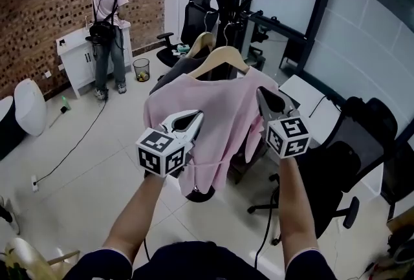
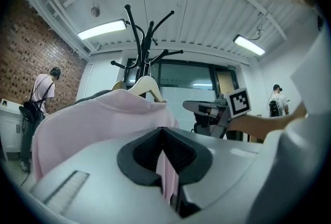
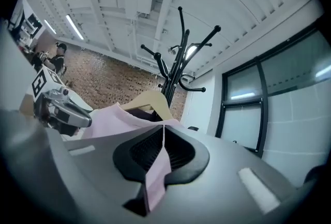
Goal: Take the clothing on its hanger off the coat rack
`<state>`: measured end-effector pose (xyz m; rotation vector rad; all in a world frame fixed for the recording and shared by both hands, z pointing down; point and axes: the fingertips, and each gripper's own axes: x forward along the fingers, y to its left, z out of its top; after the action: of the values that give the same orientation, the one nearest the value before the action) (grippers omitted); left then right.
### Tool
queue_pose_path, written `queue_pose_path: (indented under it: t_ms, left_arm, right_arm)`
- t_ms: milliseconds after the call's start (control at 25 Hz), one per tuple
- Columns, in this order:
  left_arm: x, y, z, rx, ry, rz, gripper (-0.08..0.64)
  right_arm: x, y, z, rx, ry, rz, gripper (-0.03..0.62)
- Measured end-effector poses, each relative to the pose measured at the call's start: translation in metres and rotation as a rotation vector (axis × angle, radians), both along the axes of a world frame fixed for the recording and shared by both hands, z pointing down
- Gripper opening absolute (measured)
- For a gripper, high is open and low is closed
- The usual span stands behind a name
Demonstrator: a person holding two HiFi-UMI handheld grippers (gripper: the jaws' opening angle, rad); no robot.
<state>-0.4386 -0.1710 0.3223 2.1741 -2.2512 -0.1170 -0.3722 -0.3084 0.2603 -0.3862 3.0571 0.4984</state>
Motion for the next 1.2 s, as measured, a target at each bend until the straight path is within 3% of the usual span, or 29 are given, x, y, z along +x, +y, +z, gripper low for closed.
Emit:
queue_pose_path:
  t_ms: [200, 440, 680, 800, 920, 1040, 1200]
  left_arm:
    - [-0.004, -0.008, 0.001, -0.014, -0.018, -0.041, 0.012]
    - [-0.016, -0.005, -0.003, -0.013, -0.036, -0.104, 0.012]
    - [-0.022, 0.003, -0.006, -0.022, -0.051, -0.149, 0.012]
    - [-0.023, 0.006, -0.006, -0.027, -0.055, -0.164, 0.012]
    - [-0.022, 0.007, -0.005, -0.03, -0.06, -0.173, 0.012]
    - [-0.021, 0.008, -0.003, -0.031, -0.055, -0.173, 0.012]
    - [-0.02, 0.014, -0.001, -0.035, -0.047, -0.176, 0.012]
  right_arm:
    - [-0.034, -0.02, -0.005, 0.155, 0.099, -0.049, 0.187]
    - [-0.071, -0.029, -0.011, 0.269, 0.184, -0.106, 0.27]
    - [-0.1, -0.035, -0.004, 0.285, 0.274, -0.153, 0.267]
    - [-0.104, -0.035, 0.002, 0.326, 0.317, -0.159, 0.203]
    - [-0.104, -0.031, 0.006, 0.429, 0.348, -0.14, 0.125]
    - [-0.103, -0.029, 0.006, 0.497, 0.341, -0.122, 0.107]
    - [-0.099, -0.027, 0.005, 0.517, 0.322, -0.113, 0.103]
